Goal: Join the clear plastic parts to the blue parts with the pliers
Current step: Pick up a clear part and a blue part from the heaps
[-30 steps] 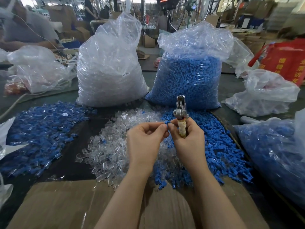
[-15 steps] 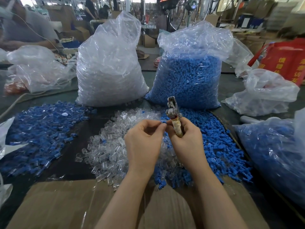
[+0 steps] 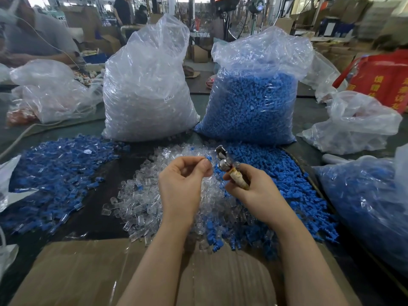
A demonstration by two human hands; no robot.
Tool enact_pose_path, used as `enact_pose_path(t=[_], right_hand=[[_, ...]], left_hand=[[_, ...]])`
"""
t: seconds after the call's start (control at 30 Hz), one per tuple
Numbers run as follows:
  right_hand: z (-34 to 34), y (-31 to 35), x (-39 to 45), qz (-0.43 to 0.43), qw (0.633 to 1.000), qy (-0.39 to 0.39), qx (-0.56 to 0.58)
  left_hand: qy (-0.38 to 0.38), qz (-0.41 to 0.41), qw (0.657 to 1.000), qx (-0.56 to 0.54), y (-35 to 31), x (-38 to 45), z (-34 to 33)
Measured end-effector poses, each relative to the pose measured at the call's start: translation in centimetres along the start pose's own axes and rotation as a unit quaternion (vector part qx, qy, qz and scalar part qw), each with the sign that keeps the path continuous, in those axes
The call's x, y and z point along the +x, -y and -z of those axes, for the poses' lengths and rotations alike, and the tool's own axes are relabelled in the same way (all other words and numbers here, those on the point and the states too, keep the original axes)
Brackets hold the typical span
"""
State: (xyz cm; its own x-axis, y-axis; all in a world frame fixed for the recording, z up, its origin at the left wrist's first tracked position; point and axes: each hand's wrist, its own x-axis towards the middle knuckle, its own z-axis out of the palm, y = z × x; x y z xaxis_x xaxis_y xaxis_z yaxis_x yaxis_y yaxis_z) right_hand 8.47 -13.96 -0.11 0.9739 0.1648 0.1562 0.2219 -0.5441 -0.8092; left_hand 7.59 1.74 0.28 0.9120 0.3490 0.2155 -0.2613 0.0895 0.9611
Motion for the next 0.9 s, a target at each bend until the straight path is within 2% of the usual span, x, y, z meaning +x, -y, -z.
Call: enact_pose_path(t=[0.43,0.9], right_hand=[[-0.50,0.13,-0.08,0.015,0.999,0.034,-0.027],[-0.87,-0.45,-0.12,0.003,0.999,0.014,-0.044]], left_hand=[[0.029,-0.031,0.999,0.010,0.04,-0.03,0.39],[0.034,-0.032,0.999,0.008,0.19,-0.01,0.36]])
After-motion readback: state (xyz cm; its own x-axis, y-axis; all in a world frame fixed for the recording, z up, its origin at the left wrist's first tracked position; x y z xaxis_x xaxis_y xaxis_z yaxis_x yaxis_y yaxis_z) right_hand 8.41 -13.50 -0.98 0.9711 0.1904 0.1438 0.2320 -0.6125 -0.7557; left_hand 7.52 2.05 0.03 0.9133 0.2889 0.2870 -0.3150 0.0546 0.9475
